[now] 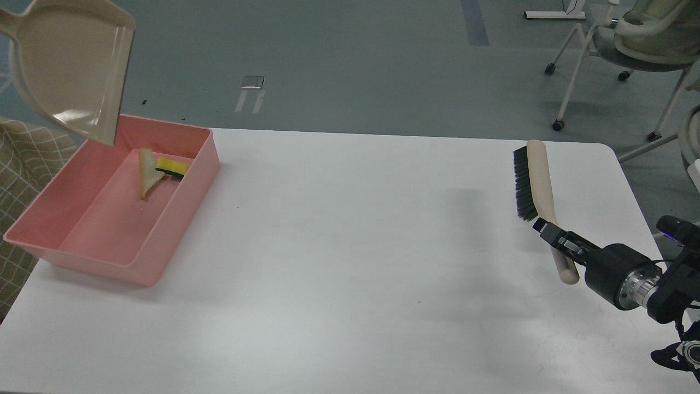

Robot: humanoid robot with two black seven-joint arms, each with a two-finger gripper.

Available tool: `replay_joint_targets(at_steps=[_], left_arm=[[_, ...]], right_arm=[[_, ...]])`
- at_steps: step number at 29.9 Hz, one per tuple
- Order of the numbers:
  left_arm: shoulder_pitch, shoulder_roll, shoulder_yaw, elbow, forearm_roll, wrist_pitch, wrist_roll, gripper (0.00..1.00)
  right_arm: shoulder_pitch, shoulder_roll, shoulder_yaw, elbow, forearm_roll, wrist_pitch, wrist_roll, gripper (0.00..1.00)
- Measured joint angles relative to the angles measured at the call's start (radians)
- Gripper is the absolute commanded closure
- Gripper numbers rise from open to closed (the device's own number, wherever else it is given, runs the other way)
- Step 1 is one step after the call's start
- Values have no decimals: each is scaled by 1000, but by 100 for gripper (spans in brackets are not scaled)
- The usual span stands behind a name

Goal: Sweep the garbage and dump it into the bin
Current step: 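Bring the empty dustpan back and lower it onto the table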

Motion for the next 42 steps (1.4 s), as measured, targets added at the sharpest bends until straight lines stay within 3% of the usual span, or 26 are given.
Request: replay_joint_targets(at_steps=[5,10,20,23,29,42], left_arm=[[-32,-98,6,-26,-309,-37,72,100],[-20,-397,52,-24,-433,-38,162,100],[62,-912,171,64,-441,76,180,100],[70,-1015,220,114,-439,105,178,100],[99,-1130,271,244,-437,125,149,100],[157,-1155,303,260,-325,180,134,100]], right_arm=[[-15,-53,31,0,-5,0,0,100],[-41,-121,69,-5,-6,0,0,100],[-48,-233,107,-118,-8,0,20,100],[-48,-242,107,-127,-9,0,21,100],[-52,-269,94,-136,-11,0,21,100],[-39,-227,-34,-143,-13,0,22,100]])
